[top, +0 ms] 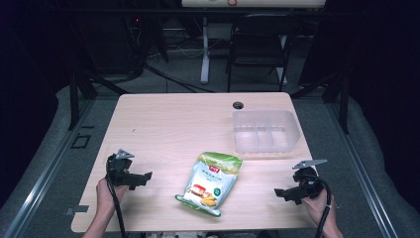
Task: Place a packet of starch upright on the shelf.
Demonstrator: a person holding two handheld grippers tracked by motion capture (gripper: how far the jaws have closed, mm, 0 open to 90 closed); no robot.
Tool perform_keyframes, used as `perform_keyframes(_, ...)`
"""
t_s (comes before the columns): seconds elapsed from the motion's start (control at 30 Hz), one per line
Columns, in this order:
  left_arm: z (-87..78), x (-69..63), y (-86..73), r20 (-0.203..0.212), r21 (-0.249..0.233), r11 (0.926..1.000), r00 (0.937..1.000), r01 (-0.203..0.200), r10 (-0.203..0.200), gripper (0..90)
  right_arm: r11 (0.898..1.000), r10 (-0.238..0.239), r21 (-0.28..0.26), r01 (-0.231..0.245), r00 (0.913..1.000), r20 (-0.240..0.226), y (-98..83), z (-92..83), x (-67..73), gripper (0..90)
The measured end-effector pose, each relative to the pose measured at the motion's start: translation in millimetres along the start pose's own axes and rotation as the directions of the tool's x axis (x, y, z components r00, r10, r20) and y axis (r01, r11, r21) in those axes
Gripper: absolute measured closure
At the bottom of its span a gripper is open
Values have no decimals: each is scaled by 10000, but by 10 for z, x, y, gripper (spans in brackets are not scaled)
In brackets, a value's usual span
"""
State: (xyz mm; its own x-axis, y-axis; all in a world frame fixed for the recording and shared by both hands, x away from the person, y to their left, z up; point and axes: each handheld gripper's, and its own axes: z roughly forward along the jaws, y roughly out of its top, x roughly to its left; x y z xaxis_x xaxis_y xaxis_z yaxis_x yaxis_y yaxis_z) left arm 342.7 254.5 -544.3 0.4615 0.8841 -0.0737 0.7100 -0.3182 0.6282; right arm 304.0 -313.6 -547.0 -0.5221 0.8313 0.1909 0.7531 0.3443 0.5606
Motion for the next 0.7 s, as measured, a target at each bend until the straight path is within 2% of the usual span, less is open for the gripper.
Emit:
perform_keyframes(0.27, 12, -3, 11, 134, -52, 10000, 9999, -39, 40, 9, 10000, -34, 67, 34, 10000, 2, -6, -5, 23, 2)
perform_keyframes(0.37, 16, -16, 14, 176, -36, 10000, 9998, -43, 44, 9, 10000, 4, -43, -3, 9999, 137, -9, -18, 34, 5)
perform_keyframes(0.7, 30, -51, 33, 166, -44, 9998, 9997, -171, 172, 9, 10000, -2, -64, 1, 9999, -159, 3, -23, 79, 13)
